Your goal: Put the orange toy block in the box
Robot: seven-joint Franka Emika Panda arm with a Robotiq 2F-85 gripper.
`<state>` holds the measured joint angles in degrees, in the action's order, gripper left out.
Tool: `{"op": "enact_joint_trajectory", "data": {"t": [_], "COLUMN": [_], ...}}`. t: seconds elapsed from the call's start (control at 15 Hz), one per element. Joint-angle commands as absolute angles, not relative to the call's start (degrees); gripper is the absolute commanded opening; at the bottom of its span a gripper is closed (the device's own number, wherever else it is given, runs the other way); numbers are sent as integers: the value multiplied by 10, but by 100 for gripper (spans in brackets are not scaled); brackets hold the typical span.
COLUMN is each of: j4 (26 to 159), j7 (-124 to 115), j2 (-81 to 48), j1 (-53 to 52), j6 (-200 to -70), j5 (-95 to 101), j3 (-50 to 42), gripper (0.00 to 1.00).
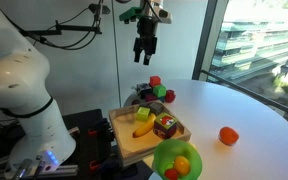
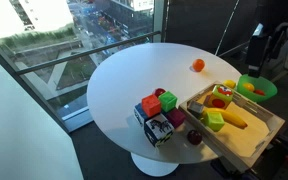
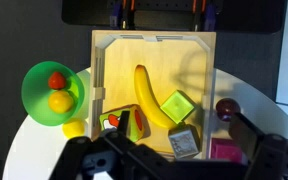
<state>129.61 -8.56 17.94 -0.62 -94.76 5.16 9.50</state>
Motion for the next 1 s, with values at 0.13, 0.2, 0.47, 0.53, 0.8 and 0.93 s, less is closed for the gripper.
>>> {"op": "enact_joint_trajectory", "data": {"t": [0.13,0.2,0.47,0.53,0.8,0.93], "j4": [1295,1295,1291,1289,1276,1265], "j7": [-89,-89,-90,-94,-95,-93], "j2": [178,178,172,167,139,120], "j1": [-19,-19,-20,-21,-32,-40], "j6": [-946,-946,-951,-958,-997,-1019], "j5": [54,54,56,58,62,61], "j3": [83,83,85,87,93,95], "gripper": [100,100,100,100,100,100]}}
